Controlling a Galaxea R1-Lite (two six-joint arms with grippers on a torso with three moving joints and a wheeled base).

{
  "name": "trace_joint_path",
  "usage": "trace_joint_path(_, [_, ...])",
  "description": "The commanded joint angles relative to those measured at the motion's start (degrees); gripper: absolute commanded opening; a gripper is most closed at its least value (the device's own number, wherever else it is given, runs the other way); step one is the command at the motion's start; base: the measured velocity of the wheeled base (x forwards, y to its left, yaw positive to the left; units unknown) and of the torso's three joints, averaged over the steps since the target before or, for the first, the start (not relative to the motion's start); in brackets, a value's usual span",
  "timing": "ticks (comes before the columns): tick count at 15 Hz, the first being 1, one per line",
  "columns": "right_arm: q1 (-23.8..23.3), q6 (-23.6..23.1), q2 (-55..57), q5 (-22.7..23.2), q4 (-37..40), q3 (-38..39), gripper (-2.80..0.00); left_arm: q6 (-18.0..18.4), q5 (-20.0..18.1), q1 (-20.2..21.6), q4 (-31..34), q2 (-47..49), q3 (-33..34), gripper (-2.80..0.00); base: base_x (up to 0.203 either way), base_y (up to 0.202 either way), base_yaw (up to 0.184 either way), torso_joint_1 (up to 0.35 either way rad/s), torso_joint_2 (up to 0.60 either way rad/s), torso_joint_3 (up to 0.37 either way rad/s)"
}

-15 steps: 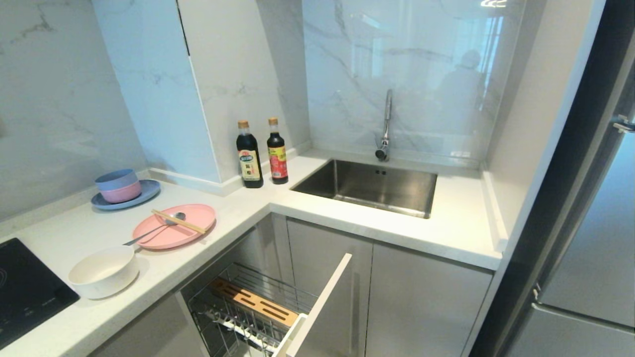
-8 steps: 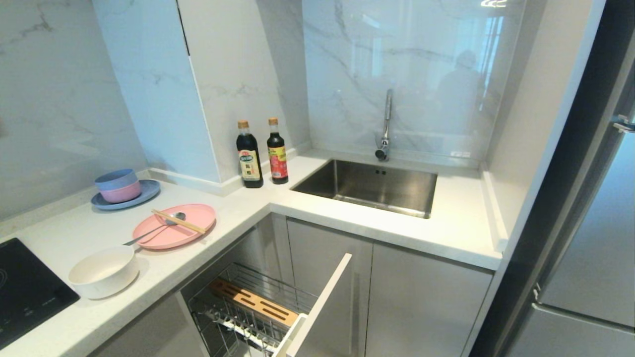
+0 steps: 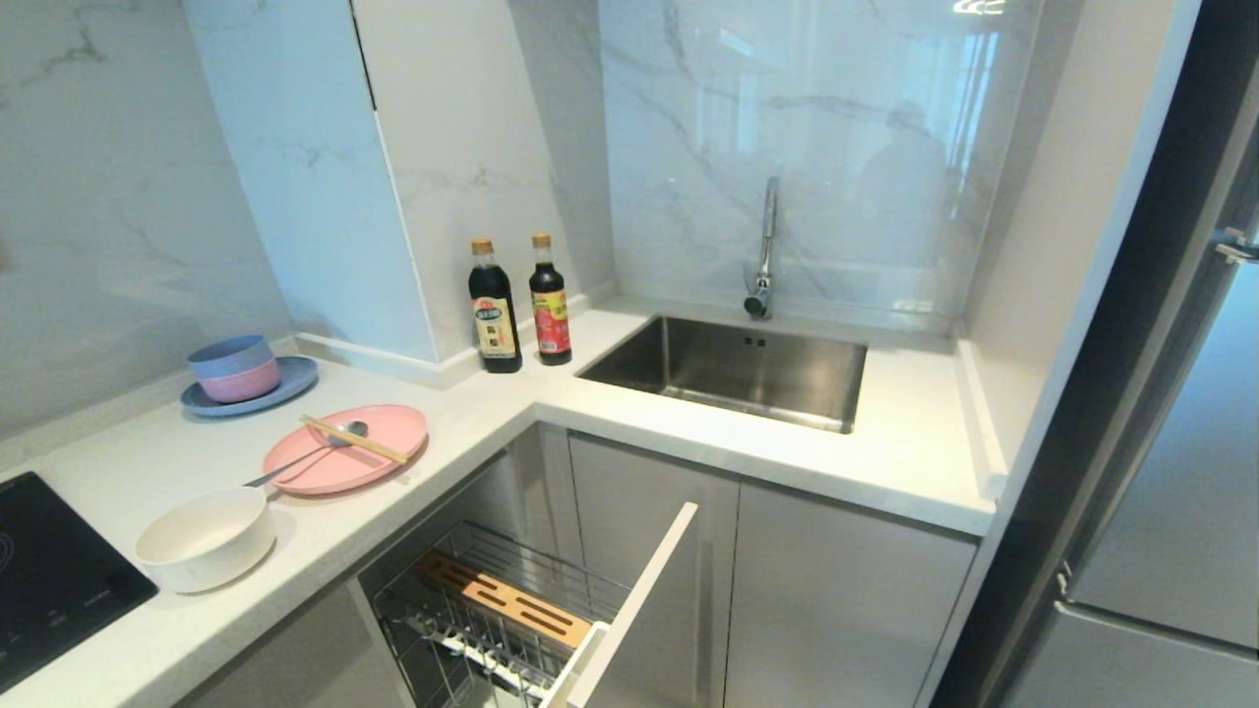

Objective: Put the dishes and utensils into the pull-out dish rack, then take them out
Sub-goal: Pick up the bowl and place it in the cupboard

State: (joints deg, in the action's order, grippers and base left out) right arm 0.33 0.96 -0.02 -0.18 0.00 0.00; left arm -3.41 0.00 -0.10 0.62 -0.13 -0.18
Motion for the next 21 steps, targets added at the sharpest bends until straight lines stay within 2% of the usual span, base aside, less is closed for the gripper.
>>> trace_joint_path(1, [0.0, 0.0, 0.0, 0.0, -0.1, 0.1, -2.80, -0.2, 0.0, 0.0, 0.0, 0.1, 0.1, -2.80, 0.000, 0.000, 0.000, 0.000, 0.00, 0.000])
trace_joint_path(10, [0.0, 0.0, 0.0, 0.0, 0.0, 0.1, -2.80, 0.1, 0.0, 0.0, 0.0, 0.1, 0.0, -2.80, 0.000, 0.000, 0.000, 0.000, 0.00, -0.011])
trace_joint_path(21, [0.0, 0.0, 0.0, 0.0, 0.0, 0.1, -2.80, 0.1, 0.0, 0.0, 0.1, 0.1, 0.0, -2.80, 0.000, 0.000, 0.000, 0.002, 0.00, -0.188])
